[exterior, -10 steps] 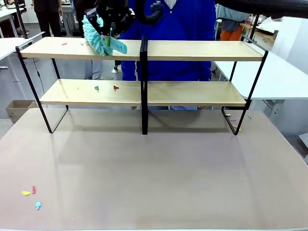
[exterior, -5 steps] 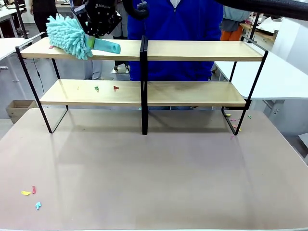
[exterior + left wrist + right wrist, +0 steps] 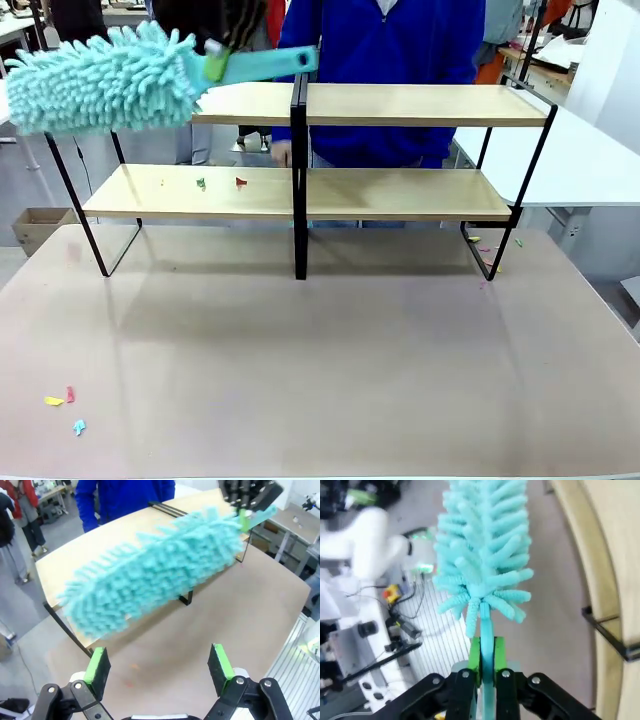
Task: Clean the shelves.
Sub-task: Clean another randomly selected level of the Shelf with the Duster.
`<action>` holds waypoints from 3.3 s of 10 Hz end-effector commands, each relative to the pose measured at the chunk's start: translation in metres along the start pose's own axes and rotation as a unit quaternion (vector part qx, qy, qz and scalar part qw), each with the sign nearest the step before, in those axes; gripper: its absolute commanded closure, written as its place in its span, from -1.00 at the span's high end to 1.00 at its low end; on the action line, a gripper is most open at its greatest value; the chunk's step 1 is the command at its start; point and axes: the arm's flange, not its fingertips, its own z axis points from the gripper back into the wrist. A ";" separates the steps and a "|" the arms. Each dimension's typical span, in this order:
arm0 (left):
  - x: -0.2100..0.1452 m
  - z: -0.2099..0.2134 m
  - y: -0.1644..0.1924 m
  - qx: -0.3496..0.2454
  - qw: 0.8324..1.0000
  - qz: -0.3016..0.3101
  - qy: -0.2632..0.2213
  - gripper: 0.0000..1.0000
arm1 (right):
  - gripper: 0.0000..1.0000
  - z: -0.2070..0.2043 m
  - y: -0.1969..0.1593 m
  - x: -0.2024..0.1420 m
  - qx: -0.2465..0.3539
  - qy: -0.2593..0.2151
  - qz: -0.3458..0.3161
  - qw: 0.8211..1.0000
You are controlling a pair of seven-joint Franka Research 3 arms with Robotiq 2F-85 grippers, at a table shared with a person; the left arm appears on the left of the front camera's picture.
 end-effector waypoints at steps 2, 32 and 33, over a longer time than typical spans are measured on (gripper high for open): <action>0.000 -0.001 0.000 -0.002 1.000 0.001 -0.001 1.00 | -0.75 0.031 0.001 -0.045 -0.003 -0.026 -0.018 1.000; 0.000 -0.001 0.000 -0.002 1.000 0.001 -0.001 1.00 | -0.75 0.263 0.025 -0.686 -0.125 -0.445 -0.315 0.829; 0.000 -0.001 0.000 -0.002 1.000 0.001 -0.001 1.00 | -0.75 0.263 0.025 -0.686 -0.125 -0.445 -0.315 0.829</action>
